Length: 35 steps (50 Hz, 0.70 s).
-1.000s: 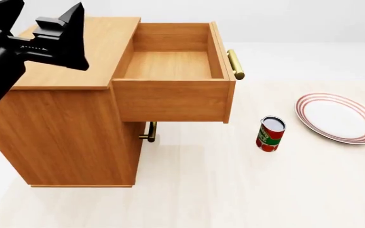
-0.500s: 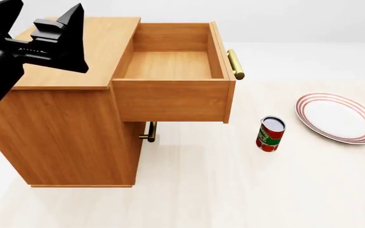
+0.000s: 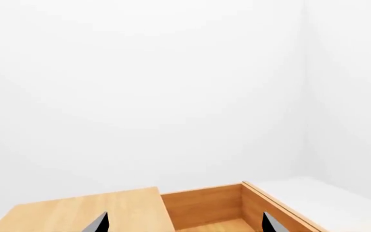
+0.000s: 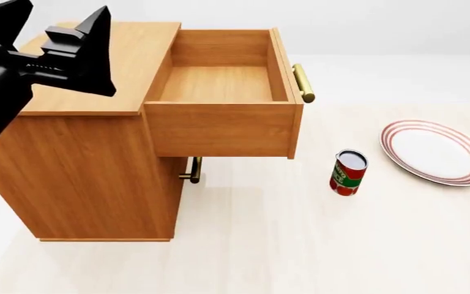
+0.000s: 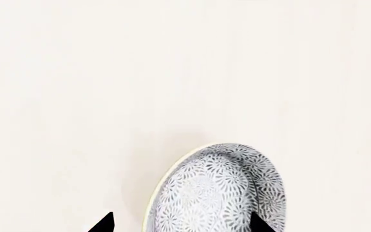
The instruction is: Put the bowl in the top drawer of the cabinet.
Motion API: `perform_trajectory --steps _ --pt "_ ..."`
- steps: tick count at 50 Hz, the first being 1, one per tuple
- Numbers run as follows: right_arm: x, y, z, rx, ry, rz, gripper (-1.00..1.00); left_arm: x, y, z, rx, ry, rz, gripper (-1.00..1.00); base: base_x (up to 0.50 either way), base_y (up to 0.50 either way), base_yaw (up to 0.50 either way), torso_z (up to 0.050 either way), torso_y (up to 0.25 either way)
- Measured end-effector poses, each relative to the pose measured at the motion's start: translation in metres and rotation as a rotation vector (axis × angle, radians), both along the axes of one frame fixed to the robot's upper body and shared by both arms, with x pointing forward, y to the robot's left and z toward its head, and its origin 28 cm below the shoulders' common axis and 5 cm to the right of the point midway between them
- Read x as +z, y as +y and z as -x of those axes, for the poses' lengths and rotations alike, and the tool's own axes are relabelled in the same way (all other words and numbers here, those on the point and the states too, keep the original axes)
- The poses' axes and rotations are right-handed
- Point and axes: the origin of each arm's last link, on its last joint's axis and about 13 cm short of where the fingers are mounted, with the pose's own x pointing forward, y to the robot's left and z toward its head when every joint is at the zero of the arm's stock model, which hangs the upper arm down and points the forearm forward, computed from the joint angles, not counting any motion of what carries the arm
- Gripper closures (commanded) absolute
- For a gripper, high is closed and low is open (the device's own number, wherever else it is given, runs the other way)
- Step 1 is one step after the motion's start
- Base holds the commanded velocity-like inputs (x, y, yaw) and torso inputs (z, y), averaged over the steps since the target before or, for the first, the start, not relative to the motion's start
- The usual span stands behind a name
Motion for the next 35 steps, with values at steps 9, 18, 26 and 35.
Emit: perform_trajectory --steps 9,18,26,35 --pt "-0.019 0.001 -0.003 -0.011 0.015 0.002 -1.00 -0.001 0.000 -0.001 -0.001 0.004 0.000 -1.00 0.00 0.00 0.00 0.000 0.000" --pt "-0.037 0.002 -0.005 -0.015 0.033 0.003 -1.00 -0.003 0.000 -0.003 -0.001 0.010 0.002 -1.00 0.00 0.00 0.00 0.000 0.000" --pt "-0.050 0.003 -0.006 -0.016 0.052 0.001 -1.00 -0.005 0.000 -0.005 -0.002 0.017 0.003 -1.00 0.00 0.00 0.00 0.000 0.000" --pt "-0.060 0.003 -0.004 -0.024 0.075 -0.002 1.00 -0.006 0.000 -0.006 -0.002 0.022 0.004 -1.00 0.00 0.00 0.00 0.000 0.000"
